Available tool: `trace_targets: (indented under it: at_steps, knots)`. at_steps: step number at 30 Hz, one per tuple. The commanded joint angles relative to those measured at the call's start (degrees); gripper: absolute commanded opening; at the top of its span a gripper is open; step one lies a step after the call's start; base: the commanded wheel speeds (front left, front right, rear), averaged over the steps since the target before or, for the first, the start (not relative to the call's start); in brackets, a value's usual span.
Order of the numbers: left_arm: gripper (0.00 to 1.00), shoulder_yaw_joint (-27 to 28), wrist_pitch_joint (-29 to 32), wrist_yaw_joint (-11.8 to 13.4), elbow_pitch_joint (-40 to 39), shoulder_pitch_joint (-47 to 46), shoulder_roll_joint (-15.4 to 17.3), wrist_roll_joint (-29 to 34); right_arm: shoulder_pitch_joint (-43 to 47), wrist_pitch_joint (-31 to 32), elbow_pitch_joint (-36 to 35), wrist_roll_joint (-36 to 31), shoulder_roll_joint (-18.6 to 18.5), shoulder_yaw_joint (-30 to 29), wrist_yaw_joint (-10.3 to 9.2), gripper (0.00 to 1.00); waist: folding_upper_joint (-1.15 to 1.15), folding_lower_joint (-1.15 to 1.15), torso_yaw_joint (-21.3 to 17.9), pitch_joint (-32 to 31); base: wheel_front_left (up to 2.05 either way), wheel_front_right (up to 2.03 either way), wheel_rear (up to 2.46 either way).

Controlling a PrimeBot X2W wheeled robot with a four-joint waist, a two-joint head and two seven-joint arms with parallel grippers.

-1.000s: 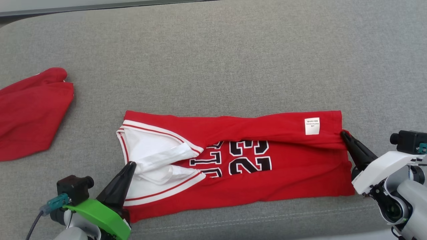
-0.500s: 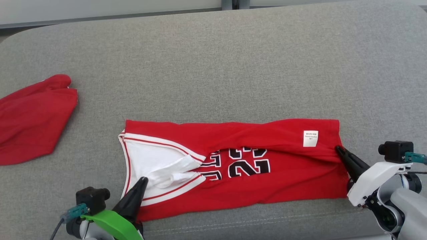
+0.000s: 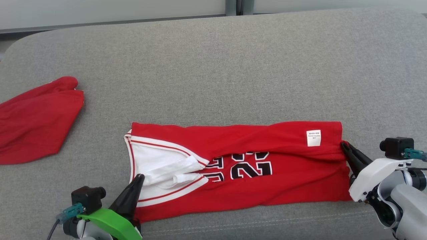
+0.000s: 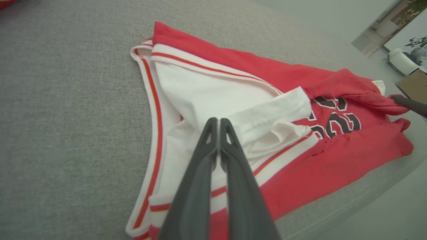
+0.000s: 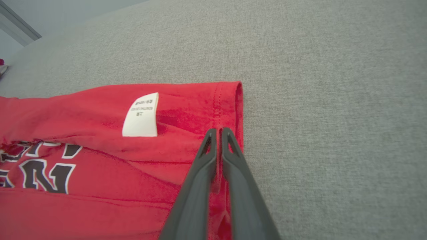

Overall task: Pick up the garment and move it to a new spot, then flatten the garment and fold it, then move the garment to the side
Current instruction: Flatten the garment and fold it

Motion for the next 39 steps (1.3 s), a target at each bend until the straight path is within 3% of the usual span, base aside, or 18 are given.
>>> trace_targets:
  at_steps: [1, 17, 27, 39]
  knots:
    - [1.0, 1.2, -0.2, -0.1, 0.0, 1.2, -0.3, 1.1, 0.3, -0.1, -0.1, -0.2, 0.1, -0.4, -0.04, 1.0, 0.0, 0.0, 0.1, -0.6, 0.0, 0.0, 0.0]
    - [1.0, 23.1, -0.2, -0.1, -9.8, 9.1, -8.6, 15.6, 6.5, -0.1, -6.2, -5.2, 0.3, -10.3, -0.03, 1.0, 0.0, 0.0, 0.1, -3.5, 0.0, 0.0, 0.0]
    - [1.0, 37.4, -0.2, 0.9, -16.9, 13.4, -15.1, 31.2, 8.0, -0.1, -4.4, -10.1, 2.7, -14.1, -0.03, 1.0, 0.0, 0.0, 0.8, -4.9, 0.0, 0.0, 0.0]
    - [1.0, 41.9, -0.2, 0.3, -18.0, 16.4, -16.9, 38.2, 7.6, -0.1, 2.2, -13.3, 5.2, -15.0, -0.03, 1.0, 0.0, 0.0, 1.7, -7.4, 0.0, 0.0, 0.0]
